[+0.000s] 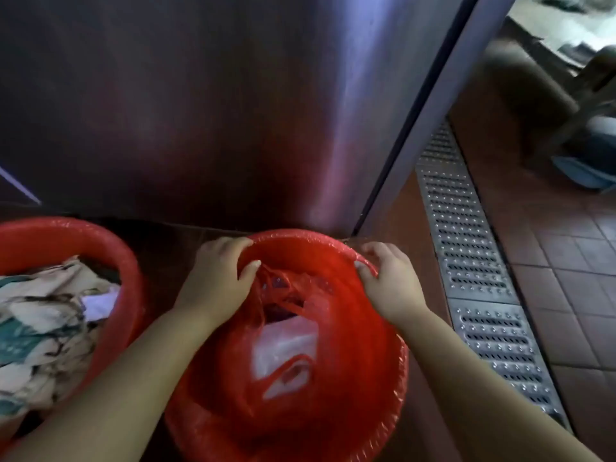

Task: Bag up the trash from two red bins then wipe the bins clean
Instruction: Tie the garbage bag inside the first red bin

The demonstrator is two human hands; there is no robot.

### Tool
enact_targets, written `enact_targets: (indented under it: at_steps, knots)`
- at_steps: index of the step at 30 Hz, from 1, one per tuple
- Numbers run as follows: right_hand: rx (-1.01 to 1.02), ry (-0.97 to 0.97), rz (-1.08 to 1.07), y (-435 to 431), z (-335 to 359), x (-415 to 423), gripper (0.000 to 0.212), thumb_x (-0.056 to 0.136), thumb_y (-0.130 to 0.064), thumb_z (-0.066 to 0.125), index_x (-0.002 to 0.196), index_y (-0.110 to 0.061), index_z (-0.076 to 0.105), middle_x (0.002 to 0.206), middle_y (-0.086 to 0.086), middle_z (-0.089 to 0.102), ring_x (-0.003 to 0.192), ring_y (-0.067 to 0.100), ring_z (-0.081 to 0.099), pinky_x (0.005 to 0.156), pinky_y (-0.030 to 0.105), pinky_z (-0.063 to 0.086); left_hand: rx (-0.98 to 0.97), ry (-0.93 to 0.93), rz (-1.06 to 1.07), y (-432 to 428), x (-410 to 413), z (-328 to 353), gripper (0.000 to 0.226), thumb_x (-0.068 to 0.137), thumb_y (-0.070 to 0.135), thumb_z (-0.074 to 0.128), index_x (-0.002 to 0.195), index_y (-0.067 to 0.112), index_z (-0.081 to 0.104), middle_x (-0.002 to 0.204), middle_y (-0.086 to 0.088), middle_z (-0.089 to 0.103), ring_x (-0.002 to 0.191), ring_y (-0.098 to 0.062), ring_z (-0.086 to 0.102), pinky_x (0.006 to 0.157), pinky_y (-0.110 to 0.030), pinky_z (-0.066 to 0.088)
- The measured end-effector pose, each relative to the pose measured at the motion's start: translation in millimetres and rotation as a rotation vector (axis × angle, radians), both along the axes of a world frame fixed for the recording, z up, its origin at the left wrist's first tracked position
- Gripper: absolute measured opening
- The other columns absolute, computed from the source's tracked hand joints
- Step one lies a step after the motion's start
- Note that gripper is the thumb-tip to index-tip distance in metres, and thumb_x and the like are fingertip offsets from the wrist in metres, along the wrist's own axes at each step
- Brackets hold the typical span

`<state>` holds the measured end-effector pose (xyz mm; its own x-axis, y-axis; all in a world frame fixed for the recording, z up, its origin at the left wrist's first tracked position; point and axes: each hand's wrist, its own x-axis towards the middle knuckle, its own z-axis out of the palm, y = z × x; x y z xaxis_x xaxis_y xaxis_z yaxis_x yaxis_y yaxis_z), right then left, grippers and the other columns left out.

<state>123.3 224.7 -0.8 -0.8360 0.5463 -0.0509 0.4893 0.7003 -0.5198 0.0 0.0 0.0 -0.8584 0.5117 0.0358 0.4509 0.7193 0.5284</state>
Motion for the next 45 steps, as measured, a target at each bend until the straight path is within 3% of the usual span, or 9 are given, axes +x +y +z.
enact_targets:
  at_steps: [3, 7, 10, 13, 20, 31, 37, 41, 45]
  knots:
    - [0.044, -0.082, -0.01, 7.9, -11.1, -18.8, 0.041, 0.097, -0.032, 0.049, 0.134, -0.016, 0.047, 0.132, 0.009, 0.048, 0.122, 0.03, 0.039, 0.102, 0.037, 0.033, -0.11, 0.045, 0.047, 15.5, -27.2, -13.1, 0.049, 0.094, 0.03, 0.052, 0.137, 0.009, 0.043, 0.135, -0.015, 0.045, 0.125, -0.034, 0.035, 0.107, -0.04, 0.027]
    - [-0.106, -0.256, -0.014, 16.4, -27.6, -40.8, 0.044, 0.101, -0.039, 0.037, 0.139, -0.017, 0.041, 0.138, 0.014, 0.046, 0.126, 0.036, 0.04, 0.103, 0.042, 0.034, -0.307, -0.154, 0.043, 30.0, -51.4, -28.5, 0.055, 0.099, 0.041, 0.034, 0.147, 0.016, 0.025, 0.145, -0.015, 0.037, 0.131, -0.036, 0.034, 0.107, -0.045, 0.03]
    - [-0.17, -0.285, -0.006, 17.6, -36.1, -46.4, 0.042, 0.102, -0.043, 0.029, 0.124, -0.016, 0.053, 0.123, 0.016, 0.059, 0.115, 0.036, 0.052, 0.09, 0.038, 0.04, -0.345, -0.235, 0.031, 32.9, -62.8, -35.7, 0.048, 0.099, 0.045, 0.028, 0.139, 0.021, 0.04, 0.135, -0.014, 0.051, 0.121, -0.034, 0.049, 0.097, -0.04, 0.04]
    - [-0.221, -0.205, -0.056, 19.0, -41.2, -45.1, 0.038, 0.1, -0.046, 0.033, 0.107, -0.021, 0.06, 0.107, 0.008, 0.065, 0.101, 0.031, 0.058, 0.081, 0.037, 0.044, -0.252, -0.22, 0.059, 29.6, -65.0, -39.2, 0.043, 0.098, 0.046, 0.035, 0.131, 0.025, 0.051, 0.128, -0.008, 0.059, 0.116, -0.029, 0.053, 0.091, -0.036, 0.04]
    - [-0.207, 0.067, -0.211, 12.1, -47.0, -39.4, 0.024, 0.095, -0.037, 0.053, 0.107, -0.028, 0.071, 0.097, -0.004, 0.072, 0.092, 0.017, 0.063, 0.081, 0.032, 0.05, 0.082, -0.094, 0.159, 28.1, -52.3, -40.4, 0.03, 0.093, 0.032, 0.055, 0.119, 0.02, 0.066, 0.122, -0.001, 0.064, 0.114, -0.018, 0.057, 0.092, -0.025, 0.039]
    - [0.108, 0.453, 0.034, 8.4, -61.3, -28.6, 0.018, 0.086, -0.024, 0.062, 0.085, -0.012, 0.075, 0.09, -0.001, 0.071, 0.09, 0.017, 0.062, 0.086, 0.017, 0.04, 0.28, 0.046, 0.039, 19.2, -46.2, -44.9, 0.015, 0.083, 0.01, 0.069, 0.096, 0.007, 0.075, 0.101, -0.003, 0.07, 0.099, -0.015, 0.062, 0.091, -0.017, 0.039]
    - [0.302, 0.491, 0.214, 12.6, -65.9, -21.5, 0.019, 0.086, -0.023, 0.063, 0.072, -0.01, 0.068, 0.072, 0.001, 0.063, 0.069, 0.026, 0.057, 0.062, 0.035, 0.047, 0.27, 0.076, -0.059, 19.4, -43.7, -43.8, 0.011, 0.074, 0.004, 0.075, 0.085, 0.008, 0.076, 0.081, -0.002, 0.067, 0.083, -0.016, 0.06, 0.08, -0.014, 0.038]
    - [0.477, 0.395, 0.33, 14.1, -66.4, -17.0, 0.019, 0.066, -0.004, 0.07, 0.063, -0.016, 0.056, 0.067, -0.002, 0.052, 0.067, 0.022, 0.047, 0.061, 0.029, 0.03, 0.19, 0.134, -0.16, 22.1, -41.3, -45.4, 0.013, 0.066, 0.001, 0.074, 0.071, 0.014, 0.074, 0.067, 0.002, 0.062, 0.071, -0.021, 0.058, 0.072, -0.027, 0.044]
    - [0.523, 0.357, 0.362, 10.2, -65.5, -16.0, 0.015, 0.06, -0.005, 0.062, 0.061, -0.017, 0.052, 0.066, -0.003, 0.05, 0.066, 0.021, 0.043, 0.059, 0.032, 0.035, 0.007, 0.19, -0.243, 24.4, -31.9, -42.5, 0.021, 0.062, 0.015, 0.064, 0.078, 0.025, 0.072, 0.07, 0.008, 0.062, 0.069, -0.022, 0.062, 0.073, -0.039, 0.041]
